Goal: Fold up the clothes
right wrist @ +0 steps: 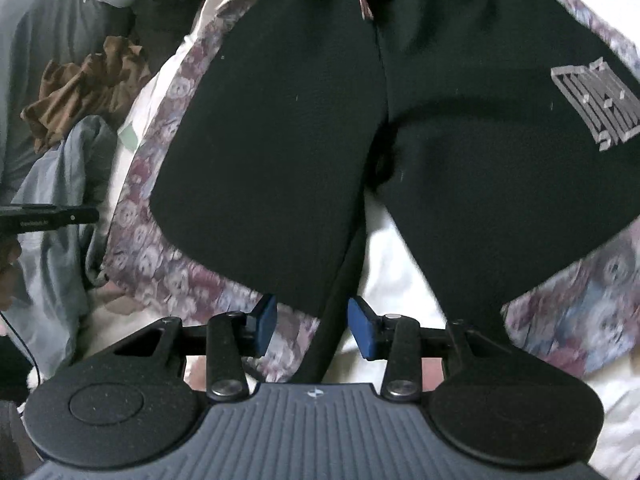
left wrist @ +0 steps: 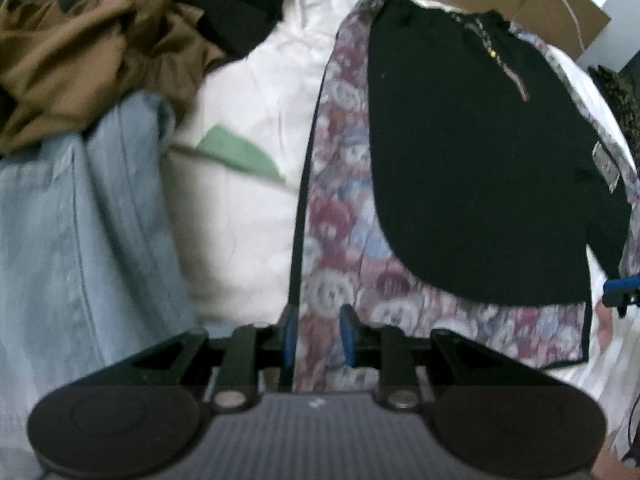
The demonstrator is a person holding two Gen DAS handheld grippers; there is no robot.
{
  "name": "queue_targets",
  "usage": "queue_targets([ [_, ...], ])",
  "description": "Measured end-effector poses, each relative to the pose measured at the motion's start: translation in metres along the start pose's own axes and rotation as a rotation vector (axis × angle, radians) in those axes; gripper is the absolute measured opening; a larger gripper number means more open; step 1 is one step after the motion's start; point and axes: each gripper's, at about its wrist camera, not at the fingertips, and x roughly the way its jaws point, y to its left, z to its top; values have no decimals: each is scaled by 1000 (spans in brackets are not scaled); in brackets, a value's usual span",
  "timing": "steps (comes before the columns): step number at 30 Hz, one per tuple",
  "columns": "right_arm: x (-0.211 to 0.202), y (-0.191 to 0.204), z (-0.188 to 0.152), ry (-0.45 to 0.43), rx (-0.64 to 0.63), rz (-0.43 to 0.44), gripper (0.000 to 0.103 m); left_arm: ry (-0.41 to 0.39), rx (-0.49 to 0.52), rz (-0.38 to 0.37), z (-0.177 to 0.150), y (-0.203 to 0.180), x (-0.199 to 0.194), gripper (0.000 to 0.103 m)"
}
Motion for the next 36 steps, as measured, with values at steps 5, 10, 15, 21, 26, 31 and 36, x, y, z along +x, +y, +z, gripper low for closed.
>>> queue_targets([
  [5,-6,0,24,-23,-36,-52,47,-18,6,-31,10,-6,15,23],
  [10,-4,-5,50,-56,-97,-120,47,48,-11,-17,-2,-4,42,22],
  [15,1,-15,71,-61,-135,-189,47,50,15,3,-7,-5,40,22],
  [21,-19,-40,97,-72,-127,-189,47,15,-23,10,0,-2,24,23],
  [26,-46,-67,111,-73,-141,-225,47,-20,-8,6,12,-13,12,23],
  [31,-73,-95,121,-44,-203,-257,47,-41,10,10,27,-28,8,23],
  [36,-92,-128,138,-26,-249,-293,47,-37,2,31,42,-39,15,23],
])
